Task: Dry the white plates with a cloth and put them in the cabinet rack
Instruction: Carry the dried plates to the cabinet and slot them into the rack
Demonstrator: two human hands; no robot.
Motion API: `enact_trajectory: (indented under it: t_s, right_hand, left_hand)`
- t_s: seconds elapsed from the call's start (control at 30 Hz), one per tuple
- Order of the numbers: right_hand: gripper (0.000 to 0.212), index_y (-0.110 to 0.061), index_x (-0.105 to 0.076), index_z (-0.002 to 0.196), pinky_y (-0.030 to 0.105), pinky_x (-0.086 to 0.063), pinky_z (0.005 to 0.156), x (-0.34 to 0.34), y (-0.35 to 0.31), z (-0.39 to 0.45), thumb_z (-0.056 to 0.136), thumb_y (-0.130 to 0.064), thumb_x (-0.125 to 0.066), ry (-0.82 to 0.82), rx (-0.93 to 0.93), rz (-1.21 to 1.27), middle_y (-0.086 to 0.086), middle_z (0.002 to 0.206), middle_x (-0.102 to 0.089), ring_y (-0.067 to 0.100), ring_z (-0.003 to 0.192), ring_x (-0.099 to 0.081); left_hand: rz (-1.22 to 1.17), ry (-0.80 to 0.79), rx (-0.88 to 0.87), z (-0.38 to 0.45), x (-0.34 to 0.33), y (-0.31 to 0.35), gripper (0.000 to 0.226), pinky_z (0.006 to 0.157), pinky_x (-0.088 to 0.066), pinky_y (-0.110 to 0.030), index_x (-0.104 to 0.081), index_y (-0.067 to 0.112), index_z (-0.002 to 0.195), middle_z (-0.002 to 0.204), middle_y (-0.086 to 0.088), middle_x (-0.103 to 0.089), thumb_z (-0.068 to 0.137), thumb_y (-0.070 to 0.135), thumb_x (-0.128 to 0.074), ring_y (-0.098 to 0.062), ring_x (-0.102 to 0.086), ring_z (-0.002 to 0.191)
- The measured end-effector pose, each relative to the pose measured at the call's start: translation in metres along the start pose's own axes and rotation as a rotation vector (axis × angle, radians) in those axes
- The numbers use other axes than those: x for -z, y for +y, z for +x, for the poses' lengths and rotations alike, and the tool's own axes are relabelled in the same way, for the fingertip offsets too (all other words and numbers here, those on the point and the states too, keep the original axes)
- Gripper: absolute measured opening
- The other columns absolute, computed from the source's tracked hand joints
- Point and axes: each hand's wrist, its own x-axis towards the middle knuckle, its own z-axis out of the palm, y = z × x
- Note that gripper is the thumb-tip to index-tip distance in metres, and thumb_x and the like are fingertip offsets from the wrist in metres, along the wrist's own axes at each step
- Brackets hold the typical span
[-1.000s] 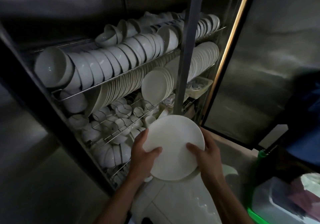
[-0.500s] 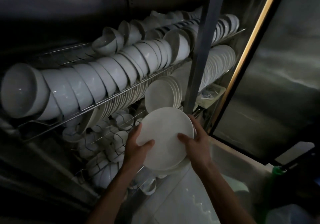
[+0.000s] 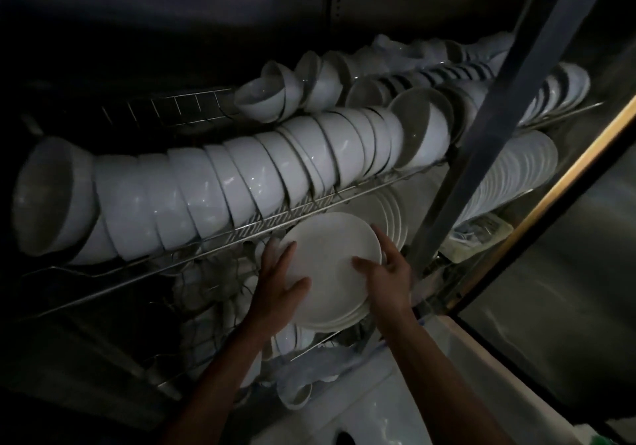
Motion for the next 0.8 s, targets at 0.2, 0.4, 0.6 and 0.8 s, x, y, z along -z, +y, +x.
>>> enact_trajectory:
  t_s: [0.2, 0.4, 0.6, 0.8]
  right_hand:
    - [0.064, -0.042, -0.066, 0.123, 0.049, -0.056, 0.094, -0.002, 0.004, 0.051, 0.079, 0.005, -0.066, -0.068, 0.012, -0.067, -0.012, 0.128, -0.066, 0.019, 0.117, -0.061]
    - [0.066, -0.030, -0.063, 0.133, 0.051, -0.054, 0.097, -0.010, 0.017, 0.076, 0.081, 0.012, -0.064, -0.119, 0.069, -0.074, -0.005, 0.127, -0.068, 0.020, 0.117, -0.064]
    - [0.062, -0.012, -0.062, 0.134, 0.051, -0.052, 0.099, -0.020, 0.019, 0.084, 0.080, 0.019, -0.060, -0.126, 0.152, -0.099, 0.003, 0.127, -0.068, 0.021, 0.119, -0.064]
    - [0.062, -0.022, -0.065, 0.125, 0.043, -0.048, 0.106, -0.025, 0.020, 0.084, 0.081, 0.020, -0.058, -0.208, 0.303, -0.216, -0.007, 0.124, -0.068, 0.009, 0.120, -0.061]
  left_hand:
    - [0.238, 0.099, 0.015, 0.021, -0.024, 0.005, 0.067, 0.119, -0.026, -0.041, -0.040, 0.034, 0.148, 0.164, 0.006, -0.013, 0.086, 0.060, -0.045, -0.014, -0.017, 0.149]
    - [0.420, 0.332, -0.114, 0.030, -0.042, 0.017, 0.032, 0.104, -0.042, -0.049, -0.071, 0.015, 0.119, 0.131, -0.007, -0.062, 0.093, 0.029, -0.058, -0.032, -0.056, 0.122]
    - [0.479, 0.153, 0.081, 0.035, -0.063, 0.025, 0.067, 0.117, -0.030, -0.038, -0.053, 0.009, 0.143, 0.152, -0.012, -0.046, 0.095, 0.055, -0.041, -0.030, -0.039, 0.141]
    - [0.260, 0.043, 0.135, 0.043, -0.077, 0.005, 0.061, 0.123, -0.017, -0.037, -0.020, 0.035, 0.157, 0.166, -0.007, -0.017, 0.102, 0.050, -0.040, -0.022, -0.013, 0.153]
